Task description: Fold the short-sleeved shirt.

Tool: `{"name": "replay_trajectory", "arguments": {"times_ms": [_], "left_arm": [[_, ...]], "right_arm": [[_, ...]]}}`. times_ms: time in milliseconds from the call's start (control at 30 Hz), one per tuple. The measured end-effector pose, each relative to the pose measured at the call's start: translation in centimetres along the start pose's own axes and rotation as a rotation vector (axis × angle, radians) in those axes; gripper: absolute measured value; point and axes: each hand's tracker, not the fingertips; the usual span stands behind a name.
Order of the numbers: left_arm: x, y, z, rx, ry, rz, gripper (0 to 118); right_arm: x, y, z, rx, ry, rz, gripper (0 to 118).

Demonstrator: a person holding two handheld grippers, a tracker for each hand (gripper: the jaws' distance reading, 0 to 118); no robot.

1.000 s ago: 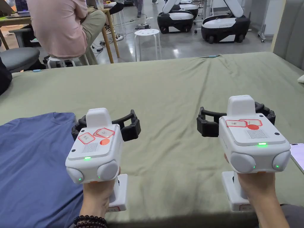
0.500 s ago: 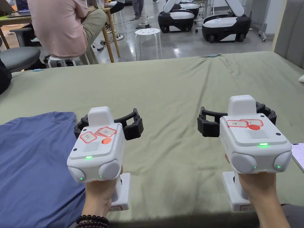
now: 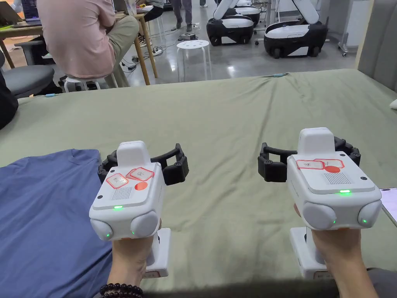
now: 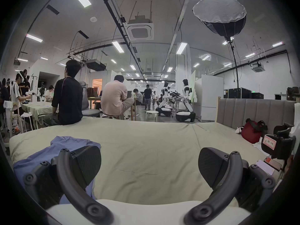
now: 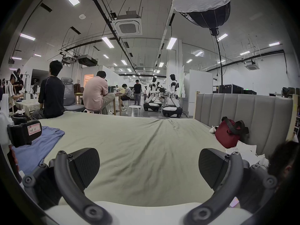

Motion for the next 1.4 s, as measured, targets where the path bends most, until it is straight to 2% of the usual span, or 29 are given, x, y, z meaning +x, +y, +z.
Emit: {"name": "replay_trajectory", "arguments": {"times_ms": [633,800,1033,1400], "left_arm": [[0.14,0.03,0.22,0.0,-0.011,-0.007,118],[0.26,0.17,0.27,0.006,-0.013,-0.012,118],[0.2,0.05,0.44,0.007,-0.015,-0.018,118],[0.3,-0.39,0.29,0.001,-0.018,-0.024,118]], "right_arm": [[0.16,0.01,0.45,0.023,-0.011,-0.002,118],[0.11,-0.06,0.04,0.025,-0.014,0.029,118],[0.58,-0.07,0.19,0.034,-0.016,-0.008,118],[0.28,-0.39,0.0,0.013,-0.03,0.014,118]]}}
